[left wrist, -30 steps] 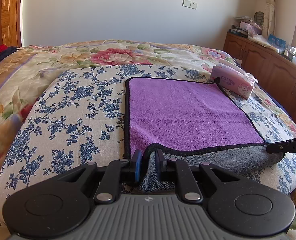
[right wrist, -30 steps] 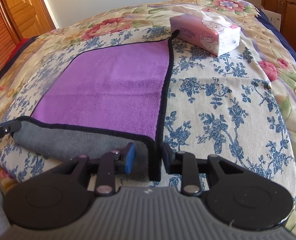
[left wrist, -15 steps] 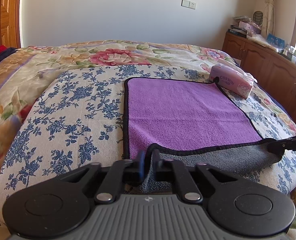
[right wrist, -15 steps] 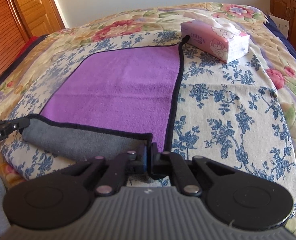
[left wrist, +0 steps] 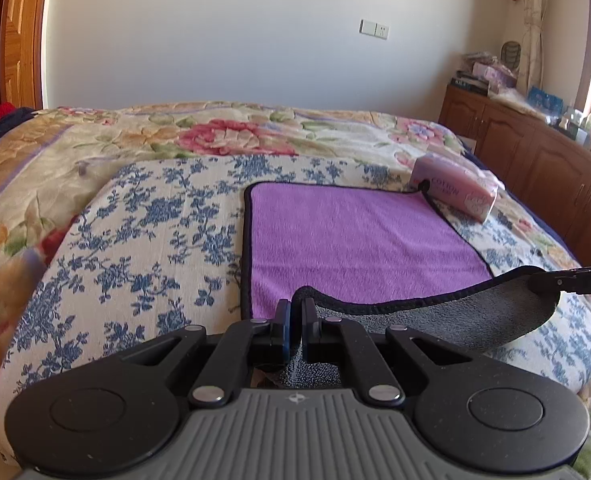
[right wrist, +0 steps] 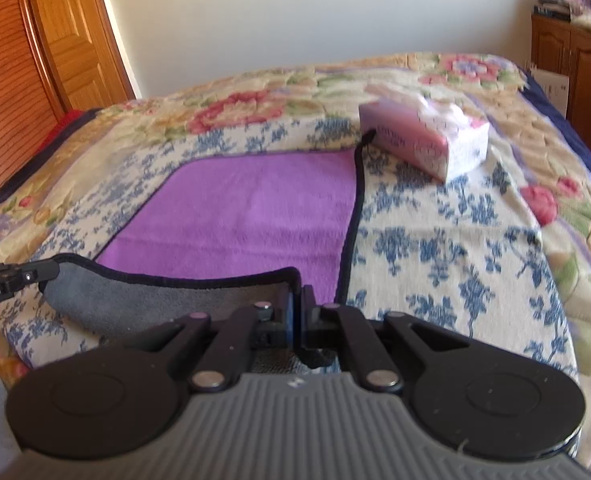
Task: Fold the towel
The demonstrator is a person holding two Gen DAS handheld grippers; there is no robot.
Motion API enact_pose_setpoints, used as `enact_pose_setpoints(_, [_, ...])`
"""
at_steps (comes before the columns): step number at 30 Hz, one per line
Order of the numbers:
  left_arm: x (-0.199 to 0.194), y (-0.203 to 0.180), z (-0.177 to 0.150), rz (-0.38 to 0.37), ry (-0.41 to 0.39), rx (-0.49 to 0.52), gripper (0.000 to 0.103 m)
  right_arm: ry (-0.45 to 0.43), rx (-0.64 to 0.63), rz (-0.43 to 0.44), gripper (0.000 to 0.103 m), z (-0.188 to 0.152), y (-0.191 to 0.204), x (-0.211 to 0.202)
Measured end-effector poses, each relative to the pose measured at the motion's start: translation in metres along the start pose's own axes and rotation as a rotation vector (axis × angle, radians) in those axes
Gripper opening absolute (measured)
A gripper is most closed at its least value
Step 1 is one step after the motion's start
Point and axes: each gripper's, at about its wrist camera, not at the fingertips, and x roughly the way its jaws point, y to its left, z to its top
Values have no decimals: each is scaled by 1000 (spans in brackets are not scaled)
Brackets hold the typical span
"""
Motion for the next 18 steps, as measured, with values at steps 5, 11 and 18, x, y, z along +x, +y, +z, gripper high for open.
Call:
enact_pose_setpoints(5, [-5,1,6,-6,-25,-15,6,-25,-10,7,4,5,1,0])
enact_pose_setpoints(11, [-8,1,13,-18,-45,-26,6,-39,-27,10,4,10,2,1])
enact_pose_setpoints(18, [-3,2,19,-19,-53,-29,6,-58,-49,16,4,17,3,4])
